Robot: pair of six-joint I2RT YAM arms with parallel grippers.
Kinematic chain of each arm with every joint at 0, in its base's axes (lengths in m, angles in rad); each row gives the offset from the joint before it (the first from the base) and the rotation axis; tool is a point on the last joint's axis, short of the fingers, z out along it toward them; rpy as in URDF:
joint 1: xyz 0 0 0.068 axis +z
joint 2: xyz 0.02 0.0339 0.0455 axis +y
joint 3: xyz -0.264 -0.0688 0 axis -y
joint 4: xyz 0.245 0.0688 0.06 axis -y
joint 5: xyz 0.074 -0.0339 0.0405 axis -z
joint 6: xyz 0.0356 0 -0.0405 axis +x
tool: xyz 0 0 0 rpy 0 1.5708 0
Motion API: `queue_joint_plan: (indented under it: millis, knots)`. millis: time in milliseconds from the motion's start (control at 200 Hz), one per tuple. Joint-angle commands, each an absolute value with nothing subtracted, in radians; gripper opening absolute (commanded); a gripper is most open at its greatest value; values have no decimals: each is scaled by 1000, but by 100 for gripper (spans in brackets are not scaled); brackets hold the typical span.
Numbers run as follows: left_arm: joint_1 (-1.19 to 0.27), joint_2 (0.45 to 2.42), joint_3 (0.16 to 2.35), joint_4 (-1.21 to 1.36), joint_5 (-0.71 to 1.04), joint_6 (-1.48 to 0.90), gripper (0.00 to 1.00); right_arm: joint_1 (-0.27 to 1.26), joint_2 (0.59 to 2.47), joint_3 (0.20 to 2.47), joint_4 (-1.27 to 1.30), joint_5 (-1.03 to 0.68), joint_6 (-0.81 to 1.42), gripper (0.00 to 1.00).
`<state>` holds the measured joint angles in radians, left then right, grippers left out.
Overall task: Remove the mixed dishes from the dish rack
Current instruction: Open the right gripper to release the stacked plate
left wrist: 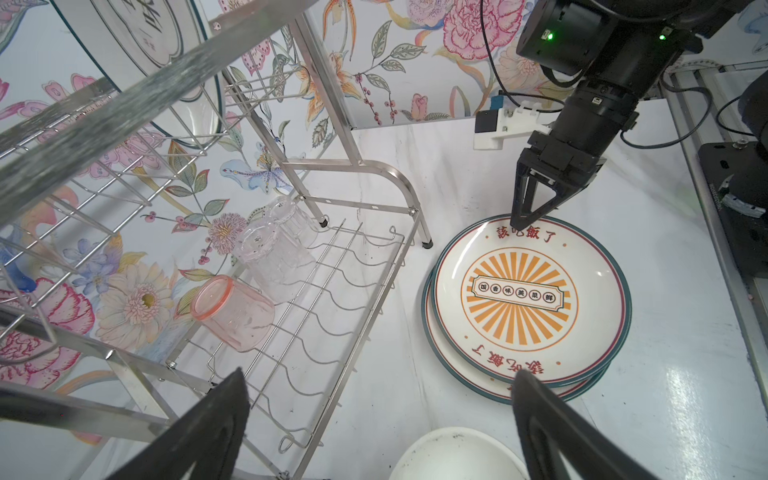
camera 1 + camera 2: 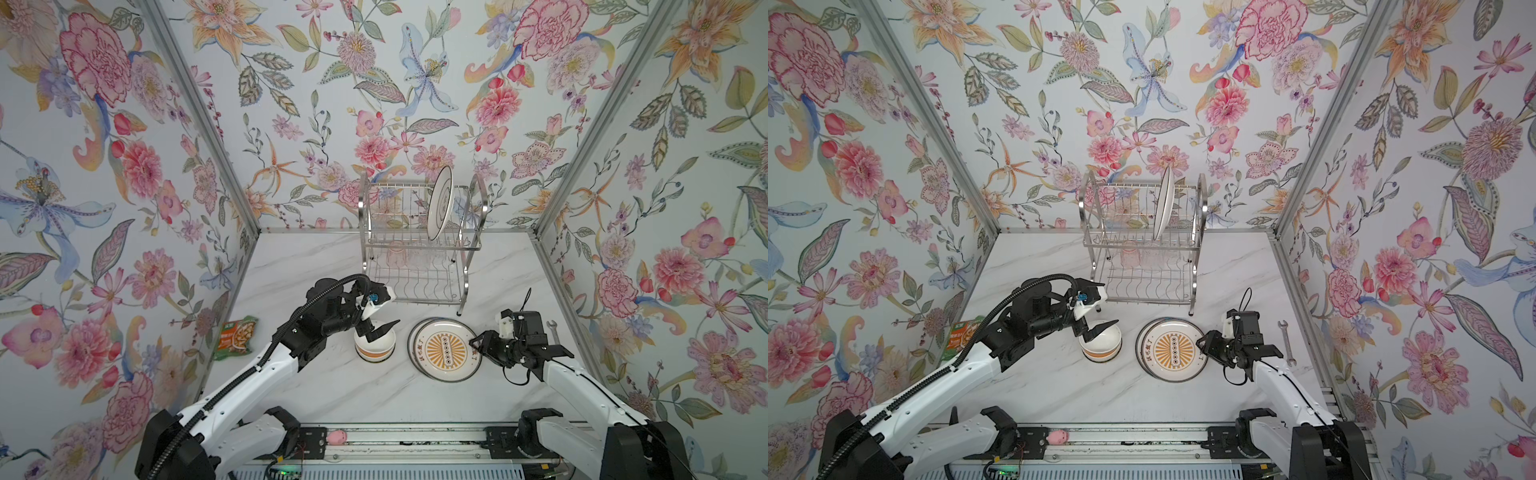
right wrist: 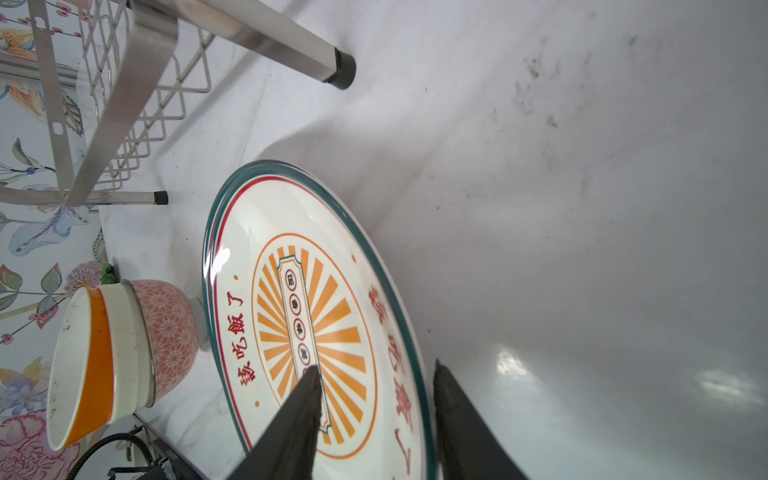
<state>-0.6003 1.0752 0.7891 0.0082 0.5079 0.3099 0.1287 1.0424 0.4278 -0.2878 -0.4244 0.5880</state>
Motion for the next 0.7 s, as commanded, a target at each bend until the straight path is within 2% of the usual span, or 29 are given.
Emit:
queue_joint_plan:
  millis: [0,696]
  knots:
    - [-588,1068,801,50,487,308,99,140,1049,465,-312,-379,595,48]
    - [-588,1106,843,212,526,206,99,193,1085,492,-238,-353,619,55]
